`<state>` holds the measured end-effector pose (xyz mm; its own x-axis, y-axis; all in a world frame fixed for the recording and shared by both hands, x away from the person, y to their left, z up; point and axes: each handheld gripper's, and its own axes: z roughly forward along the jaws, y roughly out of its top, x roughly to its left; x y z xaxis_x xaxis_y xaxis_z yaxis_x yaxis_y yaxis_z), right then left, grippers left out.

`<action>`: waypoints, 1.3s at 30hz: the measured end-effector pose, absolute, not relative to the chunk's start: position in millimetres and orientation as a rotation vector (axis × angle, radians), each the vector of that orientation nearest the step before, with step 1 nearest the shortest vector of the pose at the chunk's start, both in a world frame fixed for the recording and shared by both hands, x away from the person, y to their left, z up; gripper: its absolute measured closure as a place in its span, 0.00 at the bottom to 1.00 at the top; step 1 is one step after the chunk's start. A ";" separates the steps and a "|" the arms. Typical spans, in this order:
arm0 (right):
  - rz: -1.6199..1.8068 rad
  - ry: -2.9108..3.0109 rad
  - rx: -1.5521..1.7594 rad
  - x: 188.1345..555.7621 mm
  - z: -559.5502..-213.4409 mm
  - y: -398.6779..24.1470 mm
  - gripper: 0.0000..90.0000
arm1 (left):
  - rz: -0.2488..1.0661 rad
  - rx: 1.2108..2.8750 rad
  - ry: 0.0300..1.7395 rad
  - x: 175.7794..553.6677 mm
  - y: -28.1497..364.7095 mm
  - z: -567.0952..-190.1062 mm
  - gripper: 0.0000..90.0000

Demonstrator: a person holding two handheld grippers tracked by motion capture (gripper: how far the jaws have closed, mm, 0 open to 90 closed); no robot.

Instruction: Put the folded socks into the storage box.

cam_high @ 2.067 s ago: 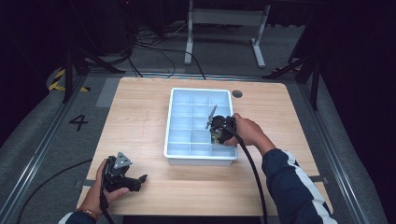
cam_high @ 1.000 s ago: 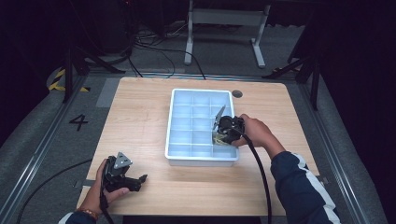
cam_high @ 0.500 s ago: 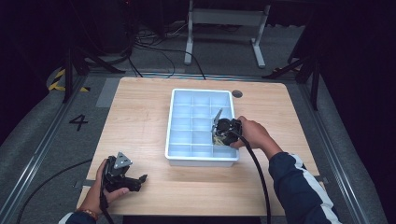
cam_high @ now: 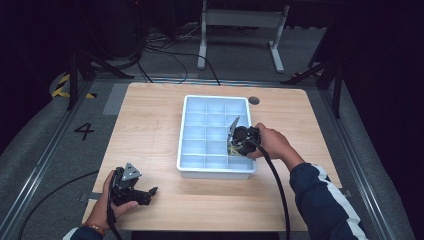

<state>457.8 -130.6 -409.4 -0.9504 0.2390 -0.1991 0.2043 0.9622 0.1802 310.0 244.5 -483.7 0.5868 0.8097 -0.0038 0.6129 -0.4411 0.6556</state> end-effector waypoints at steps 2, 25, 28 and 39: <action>0.238 2.886 0.334 457.4 -408.0 -131.2 0.78 | 0.416 2.201 1.125 310.0 244.5 -483.7 0.00; 0.484 2.797 0.443 443.4 -382.5 -156.0 0.62 | 0.416 2.200 1.126 309.9 244.4 -483.7 0.00; 0.518 2.792 0.454 440.0 -380.2 -159.3 0.60 | 0.417 2.199 1.128 309.7 244.3 -483.7 0.00; 0.588 2.740 0.499 428.2 -369.8 -173.7 0.53 | 0.415 2.194 1.131 309.6 244.0 -483.9 0.00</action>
<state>428.2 -173.7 -369.8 -0.8967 0.3901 -0.2091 0.2700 0.8565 0.4400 309.6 244.0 -483.9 0.5823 0.8129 -0.0074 0.6156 -0.4350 0.6572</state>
